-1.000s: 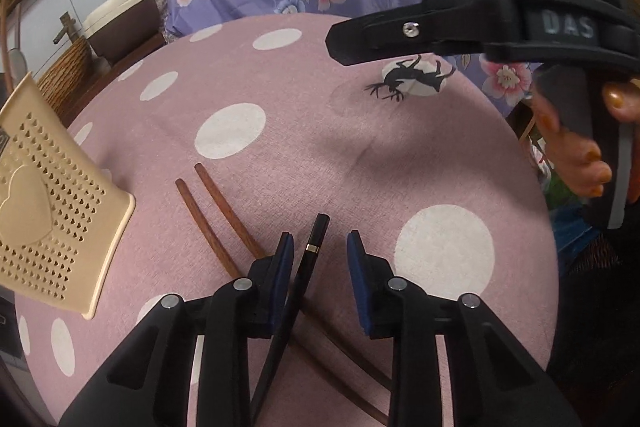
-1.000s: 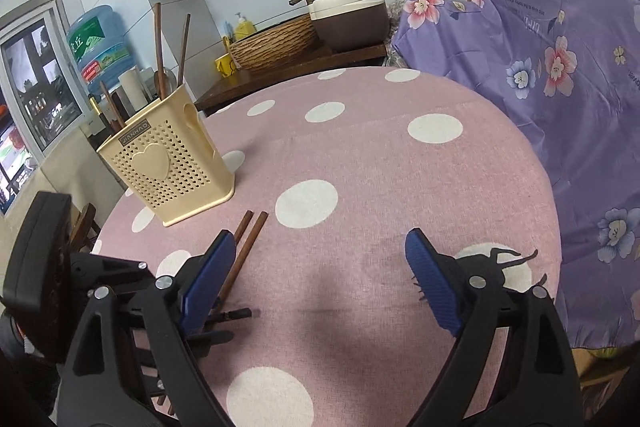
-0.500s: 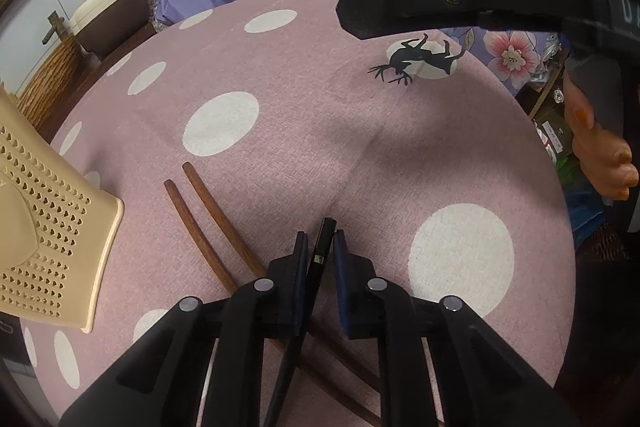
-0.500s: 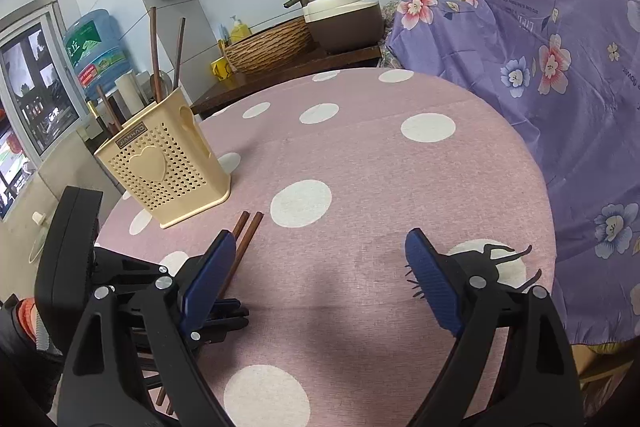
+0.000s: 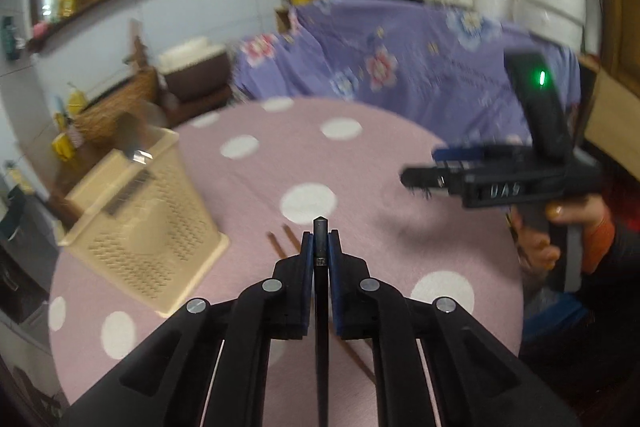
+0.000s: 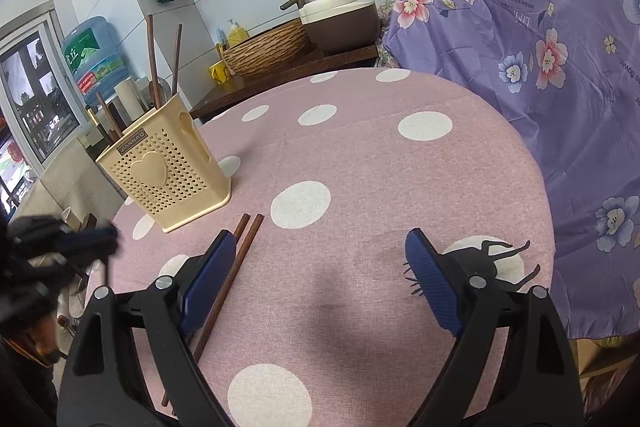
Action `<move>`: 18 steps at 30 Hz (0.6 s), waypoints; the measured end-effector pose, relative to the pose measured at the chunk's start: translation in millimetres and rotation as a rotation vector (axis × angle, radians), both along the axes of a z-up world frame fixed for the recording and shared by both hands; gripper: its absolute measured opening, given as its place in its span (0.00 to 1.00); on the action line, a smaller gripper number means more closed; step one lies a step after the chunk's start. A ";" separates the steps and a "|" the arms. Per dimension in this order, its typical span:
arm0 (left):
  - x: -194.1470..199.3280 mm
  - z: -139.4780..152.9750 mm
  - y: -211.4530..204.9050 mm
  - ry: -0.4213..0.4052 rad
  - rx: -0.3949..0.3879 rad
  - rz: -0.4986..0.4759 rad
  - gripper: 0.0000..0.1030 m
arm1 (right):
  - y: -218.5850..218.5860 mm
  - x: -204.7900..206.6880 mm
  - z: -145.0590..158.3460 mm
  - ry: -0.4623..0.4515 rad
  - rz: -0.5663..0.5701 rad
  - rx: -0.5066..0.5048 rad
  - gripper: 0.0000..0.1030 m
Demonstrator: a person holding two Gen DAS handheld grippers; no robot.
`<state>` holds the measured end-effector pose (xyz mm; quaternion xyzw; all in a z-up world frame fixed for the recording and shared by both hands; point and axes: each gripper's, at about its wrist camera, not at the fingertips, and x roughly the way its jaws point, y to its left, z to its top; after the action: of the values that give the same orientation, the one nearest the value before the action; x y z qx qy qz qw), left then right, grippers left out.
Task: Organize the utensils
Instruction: 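Carry the black chopstick over the holder with the left tool and open it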
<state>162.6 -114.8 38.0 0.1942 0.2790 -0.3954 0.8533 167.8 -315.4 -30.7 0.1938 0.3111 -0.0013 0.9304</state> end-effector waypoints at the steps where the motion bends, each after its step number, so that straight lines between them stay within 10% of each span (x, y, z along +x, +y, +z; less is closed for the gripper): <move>1: -2.0 11.6 11.3 -0.019 -0.036 0.025 0.08 | 0.4 0.2 0.7 -0.003 0.001 0.005 0.83; 18: 17.1 88.6 76.1 -0.098 -0.305 0.227 0.08 | 19.3 3.7 7.2 -0.010 0.036 0.016 0.83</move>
<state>179.8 -38.7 126.7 0.0489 0.1939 -0.3245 0.9245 171.5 -296.0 -23.5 0.1958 0.3097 0.0192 0.9303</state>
